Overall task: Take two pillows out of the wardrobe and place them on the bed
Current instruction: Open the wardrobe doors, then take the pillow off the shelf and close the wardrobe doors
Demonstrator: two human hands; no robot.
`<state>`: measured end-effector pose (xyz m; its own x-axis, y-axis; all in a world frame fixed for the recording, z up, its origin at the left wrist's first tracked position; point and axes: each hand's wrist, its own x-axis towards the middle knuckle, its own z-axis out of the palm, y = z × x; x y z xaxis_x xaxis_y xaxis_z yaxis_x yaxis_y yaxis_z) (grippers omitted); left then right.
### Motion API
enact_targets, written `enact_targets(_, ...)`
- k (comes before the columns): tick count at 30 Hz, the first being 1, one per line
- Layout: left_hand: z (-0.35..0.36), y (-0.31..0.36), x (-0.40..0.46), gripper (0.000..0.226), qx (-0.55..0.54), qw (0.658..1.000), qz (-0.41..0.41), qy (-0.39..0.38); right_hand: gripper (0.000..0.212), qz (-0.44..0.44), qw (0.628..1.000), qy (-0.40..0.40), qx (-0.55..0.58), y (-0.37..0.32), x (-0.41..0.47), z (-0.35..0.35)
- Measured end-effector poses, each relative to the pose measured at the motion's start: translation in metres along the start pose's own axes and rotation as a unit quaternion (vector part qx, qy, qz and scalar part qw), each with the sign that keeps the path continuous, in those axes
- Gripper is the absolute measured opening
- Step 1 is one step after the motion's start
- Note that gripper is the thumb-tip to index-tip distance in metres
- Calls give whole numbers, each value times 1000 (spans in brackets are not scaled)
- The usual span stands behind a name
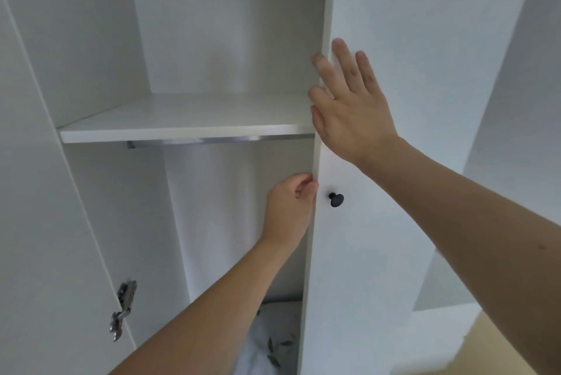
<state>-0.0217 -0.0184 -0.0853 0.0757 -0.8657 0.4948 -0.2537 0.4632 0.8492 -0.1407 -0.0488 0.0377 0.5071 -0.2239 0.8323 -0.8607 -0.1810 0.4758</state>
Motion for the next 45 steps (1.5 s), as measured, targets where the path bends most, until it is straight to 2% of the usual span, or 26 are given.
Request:
enact_targets(5,12,34,-49,16,-30,999,18,-35,19,-10,999,26,-19,18,-30,-62)
enact_targets(8,26,51,-74,7,-79,995,4,-66,18,-8,999,37,-39,32,-52,-97)
enact_targets(12,47,71,-94,3,-131,982,-1,-134,17,-10,997,27,-77,53,-78,-140)
enact_targets(15,72,78,-101,8,-159,969,14,-190,17,1,992,6,-123,72,-98,-169)
enact_targets(16,82,79,-103,14,-169,963,16,-209,19,4,990,-4,-141,78,-103,-177)
enact_targets(18,100,81,-104,46,-164,955,17,-248,24,5,984,-26,-176,90,-114,-194)
enact_targets(20,115,86,-106,82,-108,954,31,-277,30,4,978,-59,-201,101,-123,-209)
enact_targets(22,130,93,-108,103,-59,951,50,-300,40,6,970,-102,-221,112,-131,-222)
enact_targets(25,154,106,-109,116,-14,937,77,-340,54,-11,953,-151,-262,130,-137,-234)
enact_targets(28,183,113,-111,114,-1,925,101,-367,59,-44,934,-181,-306,151,-141,-242)
enact_targets(33,234,123,-121,125,3,920,111,-376,60,-70,893,-239,-374,188,-162,-261)
enact_targets(38,286,141,-133,130,30,940,138,-311,61,-63,852,-296,-426,225,-186,-271)
enact_targets(41,316,153,-140,131,37,952,128,-277,63,-40,830,-330,-449,248,-198,-274)
enact_targets(45,351,168,-144,132,44,957,95,-271,62,-13,810,-375,-451,267,-214,-274)
